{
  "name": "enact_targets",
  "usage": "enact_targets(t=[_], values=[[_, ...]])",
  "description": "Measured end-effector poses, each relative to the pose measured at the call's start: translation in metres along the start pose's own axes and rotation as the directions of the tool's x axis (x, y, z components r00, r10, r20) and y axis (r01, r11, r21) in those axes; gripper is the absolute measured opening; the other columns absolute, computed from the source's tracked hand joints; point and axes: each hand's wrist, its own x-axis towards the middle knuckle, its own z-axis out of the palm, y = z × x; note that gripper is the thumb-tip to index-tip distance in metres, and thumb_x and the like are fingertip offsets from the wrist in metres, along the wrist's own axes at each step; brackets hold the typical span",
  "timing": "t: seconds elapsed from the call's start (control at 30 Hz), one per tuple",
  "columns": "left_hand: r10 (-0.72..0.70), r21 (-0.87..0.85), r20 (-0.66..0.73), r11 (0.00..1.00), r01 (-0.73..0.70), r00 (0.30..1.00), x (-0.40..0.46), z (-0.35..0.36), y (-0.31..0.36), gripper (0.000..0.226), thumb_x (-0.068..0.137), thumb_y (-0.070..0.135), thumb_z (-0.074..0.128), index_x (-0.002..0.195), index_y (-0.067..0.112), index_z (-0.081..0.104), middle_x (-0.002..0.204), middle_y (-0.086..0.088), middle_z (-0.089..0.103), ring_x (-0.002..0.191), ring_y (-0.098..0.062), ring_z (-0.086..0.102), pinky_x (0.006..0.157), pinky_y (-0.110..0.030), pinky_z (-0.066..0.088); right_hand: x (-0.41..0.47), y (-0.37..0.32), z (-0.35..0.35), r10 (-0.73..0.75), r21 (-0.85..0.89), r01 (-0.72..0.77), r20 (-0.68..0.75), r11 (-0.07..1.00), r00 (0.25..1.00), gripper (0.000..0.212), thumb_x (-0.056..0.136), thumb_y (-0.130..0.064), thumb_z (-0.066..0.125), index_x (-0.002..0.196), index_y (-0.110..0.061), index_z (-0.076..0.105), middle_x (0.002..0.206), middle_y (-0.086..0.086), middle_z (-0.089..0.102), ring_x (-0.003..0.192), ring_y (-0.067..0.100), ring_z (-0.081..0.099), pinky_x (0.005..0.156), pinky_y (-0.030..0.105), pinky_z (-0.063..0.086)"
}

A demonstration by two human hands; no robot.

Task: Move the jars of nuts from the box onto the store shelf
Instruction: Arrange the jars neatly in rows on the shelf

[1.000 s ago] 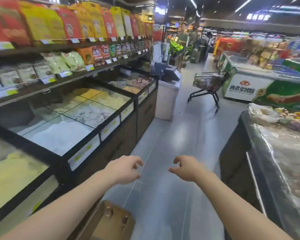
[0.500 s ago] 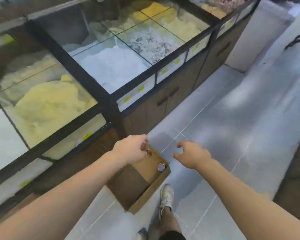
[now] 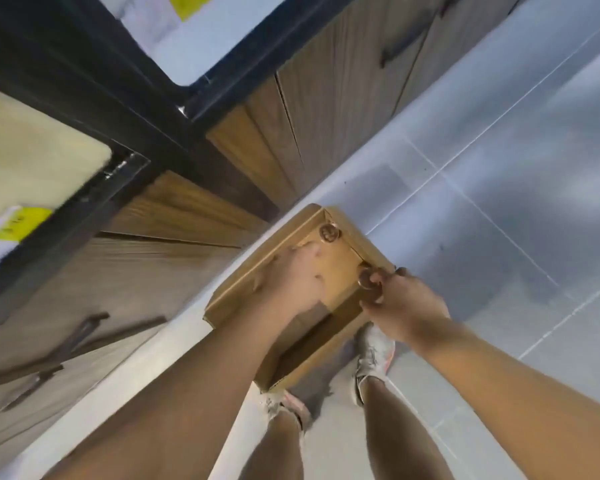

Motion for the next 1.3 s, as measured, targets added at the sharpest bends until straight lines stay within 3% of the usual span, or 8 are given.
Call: enact_targets(t=[0.4,0.57,0.7,0.83,0.97,1.07,1.13,1.3], values=[[-0.036,0.159,0.026,0.987,0.031,0.999,0.211,0.168,-0.09,0.062,0.091,0.03,0.071,0.144,0.03,0.039,0.14,-0.009,0.047,0.121,-0.034,0.055,0.091,-0.044,0.05,0.205,0.037,0.178,0.125,0.16,-0.132,0.052,0.978,0.991,0.075,0.086,-0.03,0.074,0.149,-0.02,0.035,0.145,0.01,0.038,0.135,0.032,0.039,0.11,0.047,0.042],[-0.033,0.184,-0.01,0.982,0.034,0.999,0.274,0.202,-0.088,0.094,0.087,0.024,0.077,0.157,0.03,0.015,0.152,-0.012,0.028,0.131,-0.037,0.043,0.086,-0.043,0.041,0.249,0.039,0.206,0.201,-0.002,-0.201,-0.023,0.98,0.979,0.089,0.085,-0.04,0.074,0.151,-0.015,0.022,0.149,0.013,0.03,0.138,0.035,0.034,0.116,0.047,0.033],[-0.005,0.16,-0.075,0.987,0.017,0.997,0.308,0.208,-0.084,0.097,0.082,0.03,0.082,0.156,0.022,0.019,0.152,-0.008,0.03,0.136,-0.036,0.04,0.094,-0.048,0.047,0.265,0.043,0.221,0.217,-0.09,-0.215,0.014,0.972,0.976,0.1,0.082,-0.032,0.077,0.154,-0.012,0.011,0.15,0.016,0.02,0.137,0.037,0.032,0.118,0.047,0.029],[0.006,0.05,-0.157,0.999,0.002,0.988,0.321,0.215,-0.087,0.085,0.084,0.03,0.079,0.149,0.019,0.025,0.141,-0.01,0.043,0.127,-0.038,0.051,0.088,-0.048,0.049,0.275,0.045,0.234,0.161,-0.256,-0.156,-0.003,0.954,0.987,0.087,0.084,-0.022,0.072,0.152,-0.01,0.018,0.149,0.019,0.012,0.137,0.041,0.024,0.116,0.048,0.028],[-0.019,0.091,-0.062,0.996,0.025,0.998,0.319,0.217,-0.092,0.089,0.079,0.017,0.078,0.147,0.021,0.021,0.137,-0.01,0.043,0.121,-0.037,0.054,0.078,-0.042,0.048,0.283,0.049,0.239,0.075,-0.369,-0.053,0.047,0.928,0.996,0.066,0.088,-0.016,0.068,0.144,-0.012,0.033,0.151,0.02,0.008,0.139,0.042,0.019,0.11,0.045,0.037],[-0.047,0.191,0.037,0.981,0.039,0.998,0.311,0.222,-0.097,0.091,0.077,0.011,0.079,0.147,0.023,0.021,0.144,-0.014,0.036,0.127,-0.039,0.048,0.087,-0.046,0.052,0.293,0.054,0.235,0.068,-0.382,-0.025,0.099,0.924,0.993,0.074,0.085,-0.014,0.072,0.145,-0.014,0.029,0.148,0.021,0.015,0.127,0.039,0.037,0.098,0.041,0.048],[-0.051,0.235,0.077,0.971,0.031,0.996,0.307,0.228,-0.104,0.088,0.077,0.009,0.078,0.144,0.023,0.022,0.144,-0.016,0.03,0.124,-0.039,0.047,0.079,-0.044,0.051,0.298,0.056,0.234,0.065,-0.392,-0.007,0.134,0.92,0.989,0.077,0.085,-0.012,0.073,0.145,-0.015,0.026,0.145,0.021,0.022,0.115,0.035,0.048,0.091,0.041,0.051],[-0.021,0.161,0.042,0.987,0.014,0.999,0.298,0.234,-0.129,0.079,0.078,0.016,0.082,0.136,0.026,0.029,0.136,-0.013,0.039,0.113,-0.038,0.056,0.081,-0.046,0.057,0.299,0.063,0.239,0.02,-0.394,0.024,0.108,0.919,0.994,0.073,0.086,-0.01,0.072,0.144,-0.018,0.029,0.143,0.017,0.027,0.114,0.033,0.05,0.093,0.041,0.052]])
